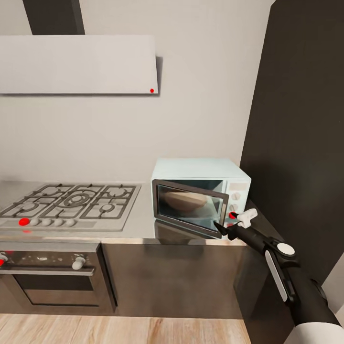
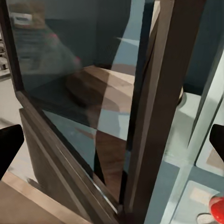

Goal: In the kitchen, take the popcorn bag from the countertop, put it into the microwave, and heat it until the popcorn is cooked so the cooked popcorn ends up inside the bag.

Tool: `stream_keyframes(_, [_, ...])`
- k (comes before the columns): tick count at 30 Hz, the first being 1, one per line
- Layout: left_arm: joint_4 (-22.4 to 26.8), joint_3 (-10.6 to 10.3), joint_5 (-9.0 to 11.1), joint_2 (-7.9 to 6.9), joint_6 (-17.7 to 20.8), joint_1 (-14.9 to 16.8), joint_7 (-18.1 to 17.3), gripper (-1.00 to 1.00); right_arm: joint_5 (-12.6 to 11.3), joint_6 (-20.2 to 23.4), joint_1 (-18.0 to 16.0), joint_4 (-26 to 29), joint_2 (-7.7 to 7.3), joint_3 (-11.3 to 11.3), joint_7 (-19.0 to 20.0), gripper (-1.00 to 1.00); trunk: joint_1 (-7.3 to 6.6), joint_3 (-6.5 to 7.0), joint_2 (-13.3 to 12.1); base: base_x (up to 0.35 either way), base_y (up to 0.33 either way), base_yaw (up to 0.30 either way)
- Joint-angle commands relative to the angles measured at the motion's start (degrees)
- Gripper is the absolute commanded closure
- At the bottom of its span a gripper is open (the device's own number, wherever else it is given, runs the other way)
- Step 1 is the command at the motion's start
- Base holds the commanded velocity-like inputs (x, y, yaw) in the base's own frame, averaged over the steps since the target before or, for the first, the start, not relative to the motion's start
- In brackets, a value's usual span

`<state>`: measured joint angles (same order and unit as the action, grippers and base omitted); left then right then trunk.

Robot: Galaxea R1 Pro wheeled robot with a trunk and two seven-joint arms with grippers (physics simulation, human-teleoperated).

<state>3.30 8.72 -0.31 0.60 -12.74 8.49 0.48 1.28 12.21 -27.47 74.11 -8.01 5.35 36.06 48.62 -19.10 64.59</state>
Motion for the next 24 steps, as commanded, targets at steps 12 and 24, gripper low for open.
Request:
stream_keyframes(12, [-0.04, 0.24, -0.04, 0.02, -0.22, 0.04, 0.05, -1.0, 0.13, 0.36, -0.04, 0.07, 0.02, 0.01, 0.33, -1.0, 0.0, -0.07, 0.04, 0.088, -0.067, 0.0])
stream_keyframes(24, [-0.04, 0.24, -0.04, 0.02, -0.21, 0.04, 0.05, -1.0, 0.15, 0.61, -0.04, 0.07, 0.1, -0.08, 6.24, -1.0, 0.0, -0.07, 0.04, 0.001, 0.0, 0.0])
